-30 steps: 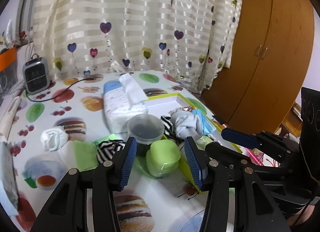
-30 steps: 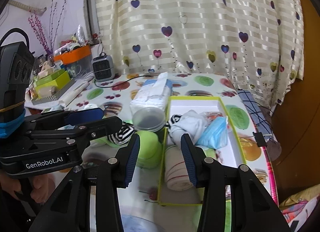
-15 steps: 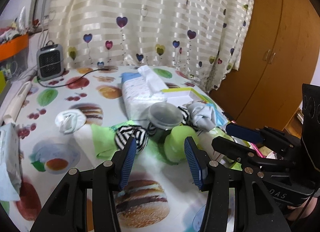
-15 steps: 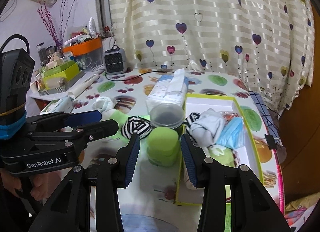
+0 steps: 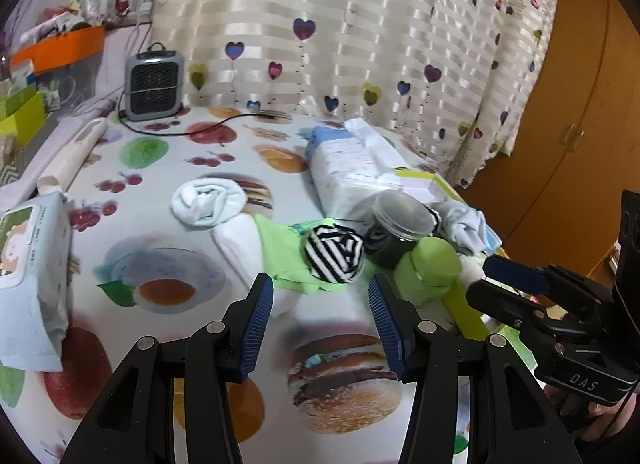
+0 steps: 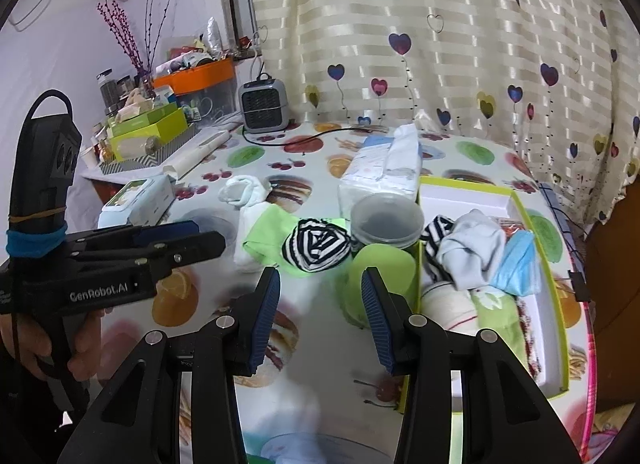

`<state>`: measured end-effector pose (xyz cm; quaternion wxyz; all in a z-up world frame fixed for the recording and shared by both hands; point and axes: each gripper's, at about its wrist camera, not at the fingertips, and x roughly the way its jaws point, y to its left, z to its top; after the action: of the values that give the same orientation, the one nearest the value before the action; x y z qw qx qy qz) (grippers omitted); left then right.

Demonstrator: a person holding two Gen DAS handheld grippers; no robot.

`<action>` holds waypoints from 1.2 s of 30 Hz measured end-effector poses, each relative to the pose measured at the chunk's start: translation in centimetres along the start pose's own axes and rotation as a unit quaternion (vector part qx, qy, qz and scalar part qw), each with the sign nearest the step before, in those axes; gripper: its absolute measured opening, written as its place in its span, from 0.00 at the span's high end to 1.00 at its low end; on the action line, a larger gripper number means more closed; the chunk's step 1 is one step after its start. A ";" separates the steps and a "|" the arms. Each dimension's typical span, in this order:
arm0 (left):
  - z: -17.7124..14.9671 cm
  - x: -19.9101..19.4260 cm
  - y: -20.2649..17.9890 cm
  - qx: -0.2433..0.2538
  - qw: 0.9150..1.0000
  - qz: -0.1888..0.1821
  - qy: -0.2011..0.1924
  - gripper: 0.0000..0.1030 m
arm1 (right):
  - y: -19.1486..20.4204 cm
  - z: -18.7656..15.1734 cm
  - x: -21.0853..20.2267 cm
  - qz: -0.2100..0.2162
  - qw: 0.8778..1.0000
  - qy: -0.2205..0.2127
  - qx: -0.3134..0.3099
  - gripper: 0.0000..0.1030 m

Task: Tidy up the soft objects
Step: 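Withdraw both tools from the tray back over the table, then grasp the black-and-white striped sock ball with the left tool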

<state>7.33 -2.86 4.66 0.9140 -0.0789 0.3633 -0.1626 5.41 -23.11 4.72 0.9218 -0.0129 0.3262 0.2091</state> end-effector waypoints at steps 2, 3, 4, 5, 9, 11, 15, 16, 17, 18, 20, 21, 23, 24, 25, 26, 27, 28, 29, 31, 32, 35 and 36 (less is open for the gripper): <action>0.1 0.2 0.2 -0.001 1.000 0.002 0.003 0.52 | 0.2 0.1 0.2 0.003 1.000 0.003 -0.002 0.57; 0.1 0.4 0.3 -0.001 1.000 0.002 0.005 0.52 | 0.3 0.1 0.2 0.005 1.000 0.003 -0.004 0.57; 0.2 0.7 0.3 0.000 1.000 0.001 0.009 0.52 | 0.4 0.1 0.2 0.006 1.000 0.003 -0.005 0.57; 0.3 1.0 0.2 0.003 1.000 -0.001 0.012 0.52 | 0.5 0.2 0.3 0.007 1.000 0.003 -0.006 0.57; 0.8 2.2 -0.6 0.022 1.000 -0.008 0.021 0.52 | 0.6 0.2 0.4 0.005 1.000 0.004 -0.006 0.57; 1.2 3.2 -0.9 0.033 0.999 -0.010 0.028 0.52 | 0.6 0.3 0.5 0.003 1.000 0.005 -0.004 0.57; 2.0 5.4 -1.5 0.052 0.998 -0.008 0.044 0.52 | 0.1 0.4 0.6 -0.005 1.000 0.004 0.002 0.57; 2.2 6.0 -1.6 0.058 0.997 -0.005 0.049 0.52 | -0.1 0.4 0.6 -0.006 1.000 0.004 0.003 0.57; 2.4 6.8 -1.7 0.065 0.996 -0.001 0.055 0.52 | -0.2 0.4 0.7 -0.008 1.000 0.004 0.006 0.57; 2.5 7.4 -1.8 0.070 0.996 0.000 0.059 0.52 | -0.4 0.5 0.7 -0.009 1.000 0.003 0.008 0.57; 2.8 8.7 -2.1 0.079 0.994 0.001 0.070 0.52 | -0.7 0.5 0.8 -0.011 1.000 0.004 0.013 0.57; 2.9 9.2 -2.2 0.083 0.994 0.002 0.073 0.52 | -0.8 0.5 0.9 -0.012 1.000 0.005 0.014 0.57; 3.0 10.4 -2.5 0.091 0.993 0.007 0.080 0.52 | -1.1 0.5 1.1 -0.013 1.000 0.007 0.017 0.57; 3.0 10.9 -2.6 0.092 0.992 0.008 0.084 0.52 | -1.3 0.5 1.2 -0.014 1.000 0.008 0.019 0.57; 3.0 11.6 -2.7 0.094 0.991 0.010 0.090 0.52 | -1.4 0.5 1.3 -0.014 1.000 0.009 0.021 0.57; 2.9 12.0 -2.8 0.096 0.991 0.013 0.093 0.52 | -1.6 0.4 1.4 -0.015 1.000 0.010 0.023 0.57; 2.8 12.4 -2.9 0.096 0.991 0.015 0.096 0.52 | -1.7 0.4 1.4 -0.015 1.000 0.010 0.024 0.57; 2.7 12.8 -2.9 0.098 0.990 0.018 0.099 0.52 | -1.8 0.4 1.5 -0.015 0.999 0.010 0.026 0.57; 2.6 13.1 -3.0 0.100 0.990 0.020 0.101 0.52 | -2.0 0.4 1.5 -0.015 0.999 0.011 0.027 0.57; 2.3 13.4 -3.1 0.107 0.989 0.029 0.102 0.55 | -2.3 0.4 1.6 -0.016 0.999 0.012 0.029 0.57; 2.3 13.4 -3.2 0.110 0.989 0.031 0.099 0.66 | -2.4 0.4 1.7 -0.016 0.999 0.012 0.030 0.57; 2.2 12.8 -3.3 0.110 0.989 0.020 0.095 0.84 | -2.6 0.3 2.0 -0.016 0.999 0.014 0.033 0.57; 2.3 12.4 -3.3 0.110 0.990 0.018 0.089 0.87 | -2.6 0.3 2.0 -0.015 0.999 0.015 0.034 0.57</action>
<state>16.56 -10.29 -0.74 0.8839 0.0434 0.4246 -0.1912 8.04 -24.70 3.46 0.9199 0.0108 0.3465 0.1833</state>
